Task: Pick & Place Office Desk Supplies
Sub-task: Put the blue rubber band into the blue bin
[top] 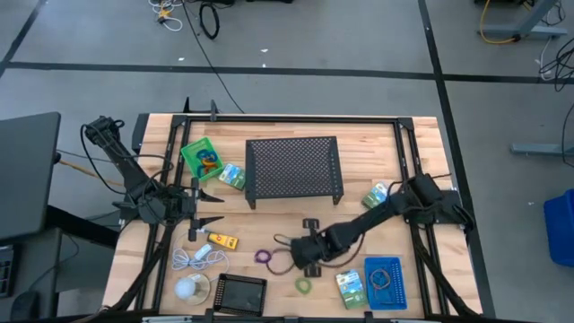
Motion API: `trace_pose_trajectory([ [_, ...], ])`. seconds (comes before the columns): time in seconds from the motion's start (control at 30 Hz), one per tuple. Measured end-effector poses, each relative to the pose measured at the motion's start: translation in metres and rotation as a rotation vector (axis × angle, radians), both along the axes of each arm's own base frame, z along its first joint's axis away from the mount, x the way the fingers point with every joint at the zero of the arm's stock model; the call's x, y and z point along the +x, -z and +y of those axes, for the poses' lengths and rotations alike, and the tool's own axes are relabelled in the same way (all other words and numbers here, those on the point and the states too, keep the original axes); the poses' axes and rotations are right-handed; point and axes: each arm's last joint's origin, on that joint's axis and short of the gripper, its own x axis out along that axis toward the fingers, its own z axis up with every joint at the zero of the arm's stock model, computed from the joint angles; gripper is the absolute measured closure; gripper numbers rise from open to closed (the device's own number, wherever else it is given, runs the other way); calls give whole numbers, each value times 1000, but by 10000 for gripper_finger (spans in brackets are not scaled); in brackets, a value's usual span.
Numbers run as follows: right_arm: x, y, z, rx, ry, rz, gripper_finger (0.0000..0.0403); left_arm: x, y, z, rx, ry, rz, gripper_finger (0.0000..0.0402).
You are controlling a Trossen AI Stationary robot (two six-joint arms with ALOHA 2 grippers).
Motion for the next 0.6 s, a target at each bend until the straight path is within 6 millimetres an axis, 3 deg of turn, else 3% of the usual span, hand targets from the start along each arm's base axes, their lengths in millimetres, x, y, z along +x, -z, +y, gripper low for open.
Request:
trace_pose_trajectory([
  [0.33,-13,-62,37,-115,92,-20,402,0,0,0,0,0,-1,173],
  [0.47,-9,-70,39,-48,111,-31,396,0,0,0,1,1,0,173],
  [0.6,-3,-64,41,27,-6,-48,369,0,0,0,2,1,0,173],
])
